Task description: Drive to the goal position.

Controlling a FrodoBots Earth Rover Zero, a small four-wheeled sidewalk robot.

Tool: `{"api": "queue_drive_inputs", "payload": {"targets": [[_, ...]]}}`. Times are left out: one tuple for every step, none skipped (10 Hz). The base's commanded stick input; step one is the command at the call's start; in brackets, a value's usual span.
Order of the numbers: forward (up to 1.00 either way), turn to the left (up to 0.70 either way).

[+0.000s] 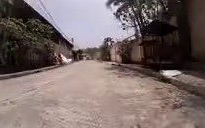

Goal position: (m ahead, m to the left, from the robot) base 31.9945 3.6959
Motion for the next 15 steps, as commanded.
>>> {"api": "queue_drive_inputs", "payload": {"targets": [[1.0,0.0],[1.0,0.0],[1.0,0.0],[1.0,0.0],[1.0,0.0],[1.0,0.0],[1.0,0.0],[1.0,0.0],[1.0,0.0],[1.0,0.0],[1.0,0.0],[1.0,0.0],[1.0,0.0],[1.0,0.0],[1.0,0.0]]}}
